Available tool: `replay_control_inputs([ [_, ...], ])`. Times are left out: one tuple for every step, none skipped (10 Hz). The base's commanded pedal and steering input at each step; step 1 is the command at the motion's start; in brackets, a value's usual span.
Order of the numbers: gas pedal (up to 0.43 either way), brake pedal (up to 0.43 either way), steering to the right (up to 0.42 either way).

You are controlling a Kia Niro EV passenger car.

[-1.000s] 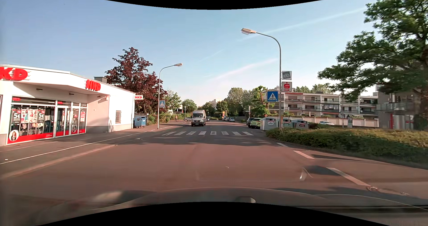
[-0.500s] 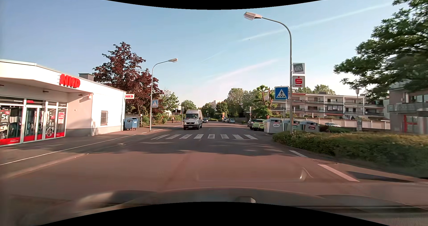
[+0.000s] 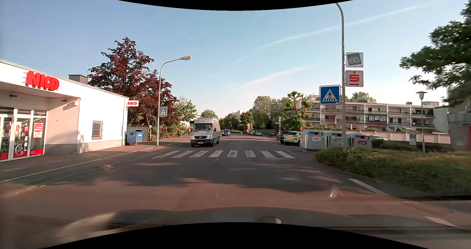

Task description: Follow the waypoints while adhering to traffic rules and regulations

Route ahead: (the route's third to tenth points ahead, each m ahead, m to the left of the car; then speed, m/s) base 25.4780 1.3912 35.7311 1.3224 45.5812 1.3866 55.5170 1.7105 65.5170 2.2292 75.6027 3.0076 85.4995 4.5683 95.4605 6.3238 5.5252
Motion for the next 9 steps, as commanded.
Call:
replay_control_inputs([
  [0.177,0.0,-0.021],
  [0.189,0.0,-0.014],
  [0.197,0.0,-0.008],
  [0.209,0.0,-0.008],
  [0.209,0.0,-0.008],
  [0.209,0.0,-0.008],
  [0.209,0.0,-0.008],
  [0.209,0.0,-0.008],
  [0.209,0.0,-0.008],
])
